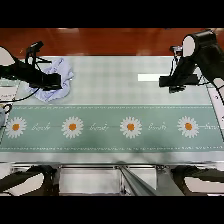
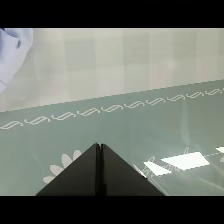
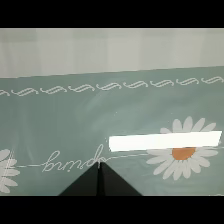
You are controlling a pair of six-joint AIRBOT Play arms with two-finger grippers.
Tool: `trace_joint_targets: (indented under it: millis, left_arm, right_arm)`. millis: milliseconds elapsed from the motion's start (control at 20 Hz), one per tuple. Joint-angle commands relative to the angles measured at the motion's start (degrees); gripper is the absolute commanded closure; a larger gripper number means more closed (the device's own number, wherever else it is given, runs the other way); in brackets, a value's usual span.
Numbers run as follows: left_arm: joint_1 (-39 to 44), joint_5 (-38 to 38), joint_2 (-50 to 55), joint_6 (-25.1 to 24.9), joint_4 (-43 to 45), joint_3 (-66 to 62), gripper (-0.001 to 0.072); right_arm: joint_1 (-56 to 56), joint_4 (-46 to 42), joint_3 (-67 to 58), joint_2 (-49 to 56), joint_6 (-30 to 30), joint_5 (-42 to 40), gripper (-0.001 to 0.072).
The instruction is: Fold the shirts.
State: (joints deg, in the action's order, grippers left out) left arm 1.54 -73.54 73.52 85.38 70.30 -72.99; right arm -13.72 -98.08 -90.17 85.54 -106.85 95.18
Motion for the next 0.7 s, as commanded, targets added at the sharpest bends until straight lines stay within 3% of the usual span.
trace_joint_targets:
  millis: [0,450,550,650]
  left_arm:
    - [0.0,0.0,0.0,0.0,0.0,0.0,0.068]
    - [0.0,0.0,0.0,0.0,0.0,0.0,0.068]
    - [0.0,0.0,0.0,0.0,0.0,0.0,0.068]
    - [0.0,0.2,0.0,0.0,0.0,0.0,0.068]
  right_arm:
    - [0.0,0.0,0.0,0.0,0.0,0.0,0.0687]
    - [0.0,0.0,0.0,0.0,1.0,0.1,0.0687]
    - [0.0,-5.4,0.0,0.0,16.6,-0.7,0.0687]
    - [0.0,-10.4,0.0,0.0,21.1,-0.7,0.0687]
